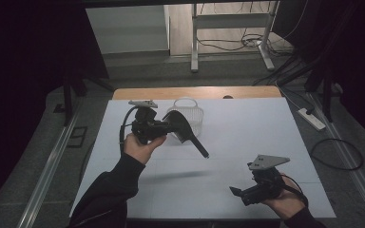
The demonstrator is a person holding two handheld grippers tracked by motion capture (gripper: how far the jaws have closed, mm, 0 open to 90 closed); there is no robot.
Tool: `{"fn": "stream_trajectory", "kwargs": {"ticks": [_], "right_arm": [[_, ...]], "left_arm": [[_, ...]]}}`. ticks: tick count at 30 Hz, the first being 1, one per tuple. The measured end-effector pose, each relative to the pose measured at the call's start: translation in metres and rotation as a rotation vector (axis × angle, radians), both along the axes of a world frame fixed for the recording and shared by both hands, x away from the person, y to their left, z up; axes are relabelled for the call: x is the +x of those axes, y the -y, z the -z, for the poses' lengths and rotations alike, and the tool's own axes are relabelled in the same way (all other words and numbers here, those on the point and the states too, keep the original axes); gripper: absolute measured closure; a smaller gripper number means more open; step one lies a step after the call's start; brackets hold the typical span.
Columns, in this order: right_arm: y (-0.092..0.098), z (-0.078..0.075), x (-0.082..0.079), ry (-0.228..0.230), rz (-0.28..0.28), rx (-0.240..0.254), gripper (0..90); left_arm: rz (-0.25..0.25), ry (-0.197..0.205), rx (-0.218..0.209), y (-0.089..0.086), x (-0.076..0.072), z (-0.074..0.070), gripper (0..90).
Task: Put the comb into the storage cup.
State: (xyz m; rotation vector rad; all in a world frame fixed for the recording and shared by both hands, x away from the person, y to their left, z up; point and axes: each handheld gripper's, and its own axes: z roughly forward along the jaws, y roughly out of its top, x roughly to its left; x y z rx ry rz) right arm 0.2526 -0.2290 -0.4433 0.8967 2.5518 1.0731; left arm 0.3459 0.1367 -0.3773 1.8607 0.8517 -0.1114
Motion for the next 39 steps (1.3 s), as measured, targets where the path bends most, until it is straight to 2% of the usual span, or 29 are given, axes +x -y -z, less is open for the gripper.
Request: {"fn": "stream_trajectory", "kwargs": {"ticks": [13,19,27,31,35,39], "right_arm": [[0.016,0.001,-0.005,-0.007,0.03,0.001,0.0],[0.03,0.002,-0.012,0.0,0.045,0.003,0.0],[0.052,0.0,-0.023,0.017,0.107,0.016,0.0],[0.062,-0.001,-0.027,0.022,0.148,0.017,0.0],[0.068,-0.003,-0.03,0.022,0.17,0.031,0.0],[0.07,-0.003,-0.031,0.013,0.186,0.021,0.0]], "left_arm": [[-0.019,0.006,-0.008,-0.008,0.005,-0.009,87.1],[-0.028,0.014,-0.006,-0.011,0.004,-0.014,87.1],[-0.043,0.03,-0.021,-0.018,0.002,-0.023,87.1],[-0.048,0.025,-0.023,-0.019,0.004,-0.024,87.0],[-0.05,0.027,-0.013,-0.019,0.007,-0.026,87.1],[-0.053,0.031,-0.02,-0.019,0.01,-0.03,87.1]]}}
